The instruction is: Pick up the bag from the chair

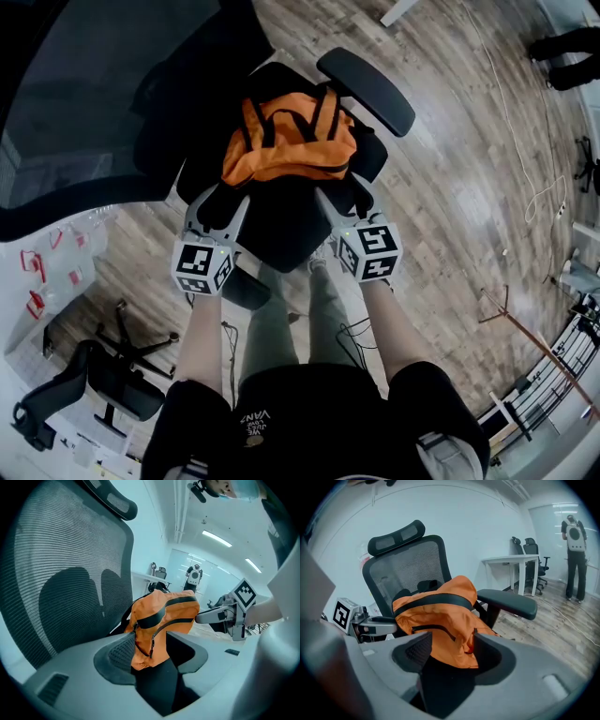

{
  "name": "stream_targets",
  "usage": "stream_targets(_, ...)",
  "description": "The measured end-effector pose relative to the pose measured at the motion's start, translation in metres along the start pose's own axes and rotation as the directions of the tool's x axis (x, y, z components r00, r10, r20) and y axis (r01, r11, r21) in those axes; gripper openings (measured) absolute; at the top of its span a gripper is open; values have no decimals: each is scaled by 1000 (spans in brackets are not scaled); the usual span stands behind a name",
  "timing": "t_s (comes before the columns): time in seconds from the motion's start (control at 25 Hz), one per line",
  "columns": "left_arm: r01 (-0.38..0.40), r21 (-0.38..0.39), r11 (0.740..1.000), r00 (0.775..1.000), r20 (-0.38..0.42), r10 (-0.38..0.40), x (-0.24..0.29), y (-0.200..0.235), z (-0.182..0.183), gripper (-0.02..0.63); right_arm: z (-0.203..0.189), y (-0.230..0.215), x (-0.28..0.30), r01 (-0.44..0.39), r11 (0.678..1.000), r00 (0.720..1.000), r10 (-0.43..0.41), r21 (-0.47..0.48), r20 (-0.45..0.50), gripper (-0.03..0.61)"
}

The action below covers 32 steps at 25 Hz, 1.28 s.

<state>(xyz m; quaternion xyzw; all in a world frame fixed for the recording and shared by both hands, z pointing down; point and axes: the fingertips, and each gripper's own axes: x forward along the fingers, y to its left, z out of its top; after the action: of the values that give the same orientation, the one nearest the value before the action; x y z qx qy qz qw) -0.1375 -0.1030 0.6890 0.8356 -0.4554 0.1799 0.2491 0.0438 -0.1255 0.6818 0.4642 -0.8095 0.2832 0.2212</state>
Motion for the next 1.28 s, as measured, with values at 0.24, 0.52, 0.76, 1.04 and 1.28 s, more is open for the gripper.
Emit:
stream_targets(0.24,4,-1,1000,1000,8,-4,9,3,5,213,4,-1,7,0,1000,1000,0,-3,6,273)
stream_targets(0.52,14,-8,1000,1000,8,-14,19,6,6,213,7,-1,20,-12,1000,1000,12,-18,-3,273)
stream_targets(0.76,27,-4,1000,1000,-12,-27,26,6,7,212,11,2,27,-35,998,999,34,-44,-12,264)
stream_targets(1.04,47,6,999,999,-4,-47,31,4,16,123,13,-1,28,-15,999,1000,14,-50,-17,86)
stream_targets(1.28,52,28,998,999,-15,-51,27,3,26,71,17,10,23,-37,996,999,35,-86,-26,21)
